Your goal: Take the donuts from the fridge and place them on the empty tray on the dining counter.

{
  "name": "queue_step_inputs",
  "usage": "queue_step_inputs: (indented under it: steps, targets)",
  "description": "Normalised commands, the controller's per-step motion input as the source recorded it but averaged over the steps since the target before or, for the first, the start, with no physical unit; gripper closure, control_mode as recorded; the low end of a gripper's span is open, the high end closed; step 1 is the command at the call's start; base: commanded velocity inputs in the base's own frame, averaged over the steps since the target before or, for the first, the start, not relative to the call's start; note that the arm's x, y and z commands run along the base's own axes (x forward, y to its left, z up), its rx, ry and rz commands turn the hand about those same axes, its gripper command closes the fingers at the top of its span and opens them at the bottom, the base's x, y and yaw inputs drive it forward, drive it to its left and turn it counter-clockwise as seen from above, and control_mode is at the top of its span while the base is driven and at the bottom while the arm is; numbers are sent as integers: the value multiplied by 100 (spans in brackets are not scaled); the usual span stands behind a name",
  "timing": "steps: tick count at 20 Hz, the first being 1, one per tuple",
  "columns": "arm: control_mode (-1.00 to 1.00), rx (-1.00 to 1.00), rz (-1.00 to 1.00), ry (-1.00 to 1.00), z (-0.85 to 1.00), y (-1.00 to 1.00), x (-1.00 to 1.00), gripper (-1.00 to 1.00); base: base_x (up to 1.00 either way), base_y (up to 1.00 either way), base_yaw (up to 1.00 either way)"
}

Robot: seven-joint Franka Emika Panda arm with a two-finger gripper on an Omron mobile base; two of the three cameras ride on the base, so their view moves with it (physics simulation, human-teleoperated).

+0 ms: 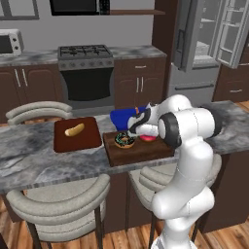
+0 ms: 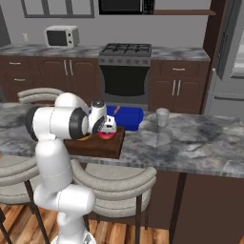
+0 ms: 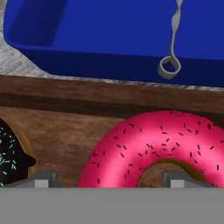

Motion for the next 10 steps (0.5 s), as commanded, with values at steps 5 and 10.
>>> queue_step_inputs:
  steps: [5, 10]
  targets:
    - [-100, 0, 0, -1, 48, 0, -37, -100, 0, 0, 0]
    - [-100, -1, 0, -22, 75, 0, -86, -100, 0, 0, 0]
